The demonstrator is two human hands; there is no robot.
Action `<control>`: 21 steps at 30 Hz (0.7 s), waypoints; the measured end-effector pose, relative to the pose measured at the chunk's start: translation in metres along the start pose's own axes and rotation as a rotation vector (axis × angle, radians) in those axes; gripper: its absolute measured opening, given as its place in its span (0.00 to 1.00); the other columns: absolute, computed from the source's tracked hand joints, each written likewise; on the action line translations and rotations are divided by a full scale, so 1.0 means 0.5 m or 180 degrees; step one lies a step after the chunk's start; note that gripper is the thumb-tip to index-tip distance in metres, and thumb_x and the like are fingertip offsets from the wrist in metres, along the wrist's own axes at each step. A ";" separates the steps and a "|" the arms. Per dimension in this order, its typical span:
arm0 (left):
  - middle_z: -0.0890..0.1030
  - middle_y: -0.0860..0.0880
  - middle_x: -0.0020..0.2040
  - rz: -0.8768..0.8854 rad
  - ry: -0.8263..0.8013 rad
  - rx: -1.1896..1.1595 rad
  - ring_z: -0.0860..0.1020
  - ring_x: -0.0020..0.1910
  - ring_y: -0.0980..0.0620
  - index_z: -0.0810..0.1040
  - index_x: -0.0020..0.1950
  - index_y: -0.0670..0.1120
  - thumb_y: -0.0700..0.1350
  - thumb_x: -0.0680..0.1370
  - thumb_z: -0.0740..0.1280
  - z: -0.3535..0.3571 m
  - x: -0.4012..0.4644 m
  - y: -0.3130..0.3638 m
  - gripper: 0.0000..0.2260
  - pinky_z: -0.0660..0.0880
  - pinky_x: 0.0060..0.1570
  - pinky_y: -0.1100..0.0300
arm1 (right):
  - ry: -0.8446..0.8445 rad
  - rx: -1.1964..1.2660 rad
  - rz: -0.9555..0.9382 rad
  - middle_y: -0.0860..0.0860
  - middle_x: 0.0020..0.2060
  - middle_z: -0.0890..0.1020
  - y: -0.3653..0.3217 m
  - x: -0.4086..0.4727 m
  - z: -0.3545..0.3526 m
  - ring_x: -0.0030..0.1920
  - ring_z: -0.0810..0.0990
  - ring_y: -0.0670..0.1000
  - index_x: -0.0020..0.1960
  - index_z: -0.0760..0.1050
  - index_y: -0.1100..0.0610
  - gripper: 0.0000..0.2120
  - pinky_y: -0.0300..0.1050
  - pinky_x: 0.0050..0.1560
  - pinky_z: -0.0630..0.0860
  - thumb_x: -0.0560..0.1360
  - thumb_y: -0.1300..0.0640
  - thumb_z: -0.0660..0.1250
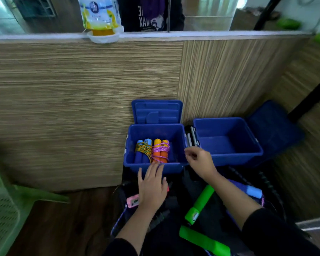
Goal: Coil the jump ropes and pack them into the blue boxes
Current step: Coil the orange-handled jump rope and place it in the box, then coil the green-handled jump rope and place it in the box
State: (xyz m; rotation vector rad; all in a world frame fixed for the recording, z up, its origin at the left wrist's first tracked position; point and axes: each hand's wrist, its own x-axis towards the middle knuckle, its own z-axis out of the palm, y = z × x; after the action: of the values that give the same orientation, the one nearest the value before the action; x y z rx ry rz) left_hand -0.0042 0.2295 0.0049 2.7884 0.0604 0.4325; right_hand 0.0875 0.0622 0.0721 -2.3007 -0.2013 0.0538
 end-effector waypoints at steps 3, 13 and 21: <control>0.80 0.52 0.60 0.0173 -0.0328 -0.0223 0.78 0.59 0.52 0.79 0.60 0.50 0.51 0.72 0.58 0.011 -0.037 0.058 0.20 0.68 0.62 0.46 | 0.0205 0.0125 0.0016 0.56 0.47 0.82 0.034 -0.071 -0.024 0.46 0.79 0.50 0.51 0.80 0.63 0.10 0.34 0.52 0.73 0.72 0.69 0.66; 0.69 0.51 0.68 0.0149 -0.2162 -0.0444 0.70 0.66 0.49 0.63 0.74 0.53 0.51 0.78 0.63 0.121 -0.114 0.182 0.24 0.71 0.61 0.53 | -0.1326 -0.0443 0.0410 0.53 0.49 0.78 0.207 -0.308 -0.028 0.54 0.76 0.52 0.56 0.78 0.61 0.17 0.35 0.52 0.67 0.70 0.55 0.73; 0.74 0.44 0.61 -0.0471 -0.1925 -0.0948 0.75 0.59 0.43 0.65 0.74 0.51 0.39 0.76 0.64 0.132 -0.141 0.180 0.26 0.70 0.59 0.55 | -0.2089 -0.1137 0.0528 0.57 0.46 0.78 0.308 -0.392 -0.003 0.48 0.76 0.55 0.49 0.77 0.58 0.26 0.43 0.49 0.72 0.60 0.42 0.56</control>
State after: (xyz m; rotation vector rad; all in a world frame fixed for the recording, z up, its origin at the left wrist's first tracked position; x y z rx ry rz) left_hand -0.0518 0.1175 -0.0467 2.4785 0.0566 -0.4099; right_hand -0.0858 -0.0724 -0.0459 -2.5741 -0.3748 0.9289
